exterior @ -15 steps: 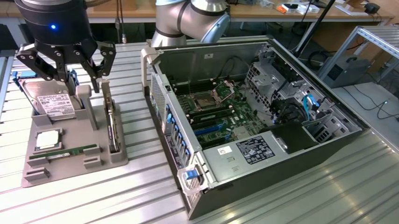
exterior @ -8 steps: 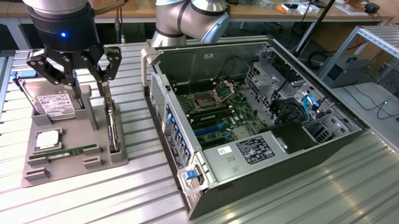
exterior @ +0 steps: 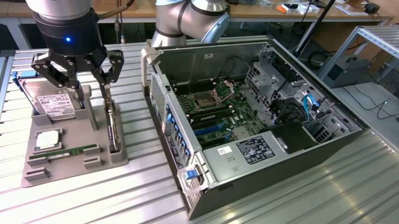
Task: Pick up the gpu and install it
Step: 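Pick up the gpu and move the gpu toward the slot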
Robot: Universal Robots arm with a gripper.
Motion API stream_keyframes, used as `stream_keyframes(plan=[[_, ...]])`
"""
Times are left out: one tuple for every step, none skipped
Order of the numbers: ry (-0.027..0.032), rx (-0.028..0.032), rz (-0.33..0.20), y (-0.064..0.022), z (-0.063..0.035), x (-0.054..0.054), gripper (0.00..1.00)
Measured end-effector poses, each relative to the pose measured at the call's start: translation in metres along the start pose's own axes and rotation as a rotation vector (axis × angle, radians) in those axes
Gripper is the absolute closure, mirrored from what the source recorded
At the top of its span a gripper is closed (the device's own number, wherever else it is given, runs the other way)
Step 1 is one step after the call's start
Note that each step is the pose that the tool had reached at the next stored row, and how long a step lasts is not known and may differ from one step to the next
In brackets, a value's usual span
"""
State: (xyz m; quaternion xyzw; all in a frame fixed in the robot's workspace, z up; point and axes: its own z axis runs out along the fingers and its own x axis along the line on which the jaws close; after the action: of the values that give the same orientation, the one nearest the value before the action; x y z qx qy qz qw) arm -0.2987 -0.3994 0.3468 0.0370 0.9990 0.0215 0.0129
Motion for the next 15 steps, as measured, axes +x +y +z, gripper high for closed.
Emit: stream_keyframes(plan=[[-0.0001, 0.0000, 0.000, 0.0000, 0.0007, 0.000, 0.52], [-0.0001, -0.0001, 0.000, 0.0000, 0.0012, 0.000, 0.52], [-0.0001, -0.0001, 0.000, 0.0000, 0.0016, 0.000, 0.52], [0.0000, -0.0001, 0.000, -0.0001, 0.0022, -0.001, 0.52], [-0.0001, -0.0001, 0.000, -0.0001, 0.0038, -0.001, 0.52], [-0.0001, -0.0001, -0.001, -0.0002, 0.0048, -0.001, 0.52], [0.0000, -0.0001, -0.001, -0.0002, 0.0057, -0.001, 0.52], [0.0000, -0.0001, -0.001, -0.0003, 0.0066, -0.001, 0.52], [0.0000, 0.0000, -0.001, -0.0003, 0.0074, -0.001, 0.52], [0.0000, 0.0000, -0.001, -0.0004, 0.0085, -0.001, 0.52], [0.0000, 0.0000, -0.001, -0.0004, 0.0097, 0.000, 0.52], [0.0000, 0.0000, -0.001, -0.0005, 0.0107, 0.000, 0.52], [-0.0001, -0.0001, -0.001, -0.0006, 0.0116, 0.000, 0.52], [0.0000, 0.0000, -0.001, -0.0006, 0.0125, 0.000, 0.52], [-0.0001, -0.0001, -0.001, -0.0007, 0.0132, 0.000, 0.52]])
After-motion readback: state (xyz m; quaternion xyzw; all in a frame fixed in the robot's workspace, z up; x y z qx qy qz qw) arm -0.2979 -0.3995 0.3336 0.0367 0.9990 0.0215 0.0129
